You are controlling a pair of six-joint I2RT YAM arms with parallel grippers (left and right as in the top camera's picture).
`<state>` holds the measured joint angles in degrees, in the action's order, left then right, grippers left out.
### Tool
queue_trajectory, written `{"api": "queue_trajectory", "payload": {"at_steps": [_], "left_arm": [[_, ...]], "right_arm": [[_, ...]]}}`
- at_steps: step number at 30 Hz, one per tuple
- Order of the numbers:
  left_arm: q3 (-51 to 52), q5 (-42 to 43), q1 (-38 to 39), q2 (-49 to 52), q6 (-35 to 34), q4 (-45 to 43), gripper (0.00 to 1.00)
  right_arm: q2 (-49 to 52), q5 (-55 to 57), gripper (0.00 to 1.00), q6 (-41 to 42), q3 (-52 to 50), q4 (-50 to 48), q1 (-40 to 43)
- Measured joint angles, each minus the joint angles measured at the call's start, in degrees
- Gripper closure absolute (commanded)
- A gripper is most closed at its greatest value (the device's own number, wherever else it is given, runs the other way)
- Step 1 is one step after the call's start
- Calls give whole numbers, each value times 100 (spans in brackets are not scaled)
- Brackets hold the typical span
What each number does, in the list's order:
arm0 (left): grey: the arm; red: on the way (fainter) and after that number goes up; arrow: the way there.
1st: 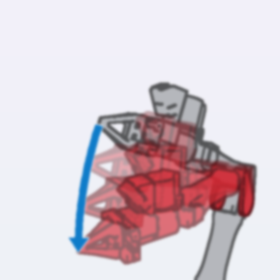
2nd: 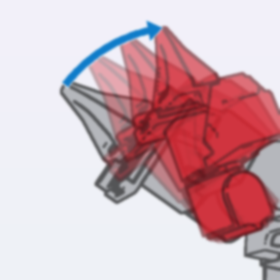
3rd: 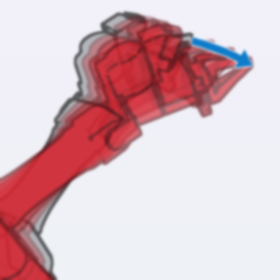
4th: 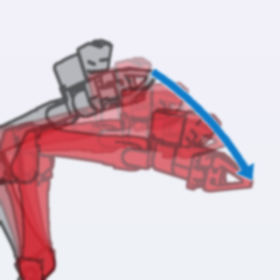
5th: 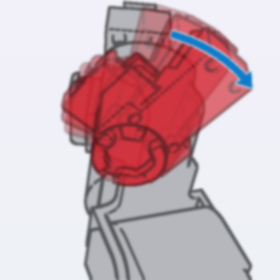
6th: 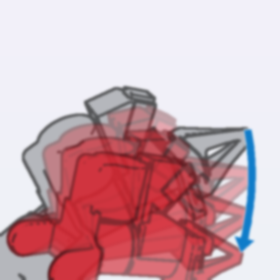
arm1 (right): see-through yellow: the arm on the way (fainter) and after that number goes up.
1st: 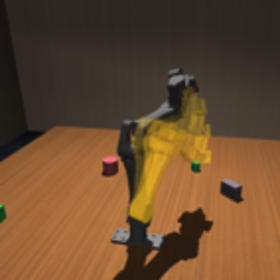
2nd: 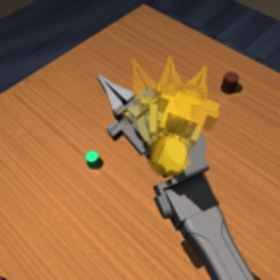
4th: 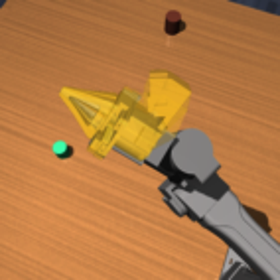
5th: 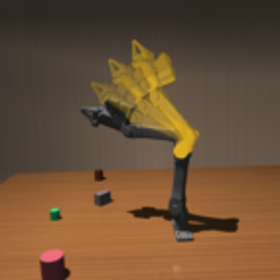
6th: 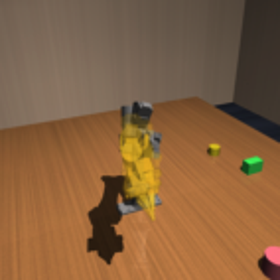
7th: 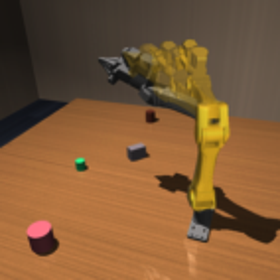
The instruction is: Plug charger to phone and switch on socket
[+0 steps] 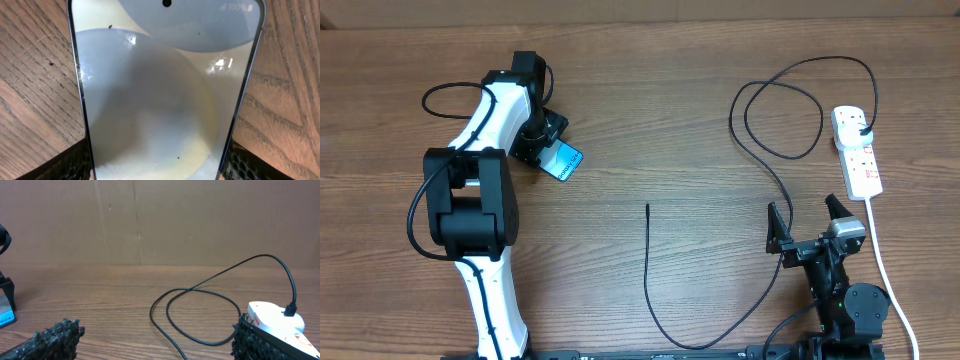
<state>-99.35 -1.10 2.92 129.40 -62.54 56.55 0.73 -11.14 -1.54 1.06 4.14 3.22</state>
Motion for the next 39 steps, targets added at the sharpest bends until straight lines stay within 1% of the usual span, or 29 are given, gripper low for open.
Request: {"api": "queue_trajectory", "payload": {"at_steps": [1, 2, 3, 7, 10, 27, 33, 39], "left_arm": [[0, 0, 0, 0, 0, 0, 60], [0, 0, 0, 0, 0, -2, 69], [0, 0, 0, 0, 0, 0, 74], [0, 0, 0, -2, 0, -2, 89], [0, 0, 0, -2, 2, -2, 96], [0, 4, 0, -2, 15, 0, 96], [-17, 61, 0, -2, 151, 22, 96], [-160, 372, 0, 28, 170, 109, 96]], "right_arm": [[0, 4, 0, 2, 0, 0, 0], [0, 2, 0, 4, 0, 2, 0], [0, 2, 0, 0, 0, 0, 0], [0, 2, 0, 2, 0, 0, 0], [0, 2, 0, 2, 0, -2, 0], [0, 2, 0, 4, 0, 0, 0], [0, 2, 0, 4, 0, 0, 0], [0, 2, 0, 0, 0, 2, 0]]}}
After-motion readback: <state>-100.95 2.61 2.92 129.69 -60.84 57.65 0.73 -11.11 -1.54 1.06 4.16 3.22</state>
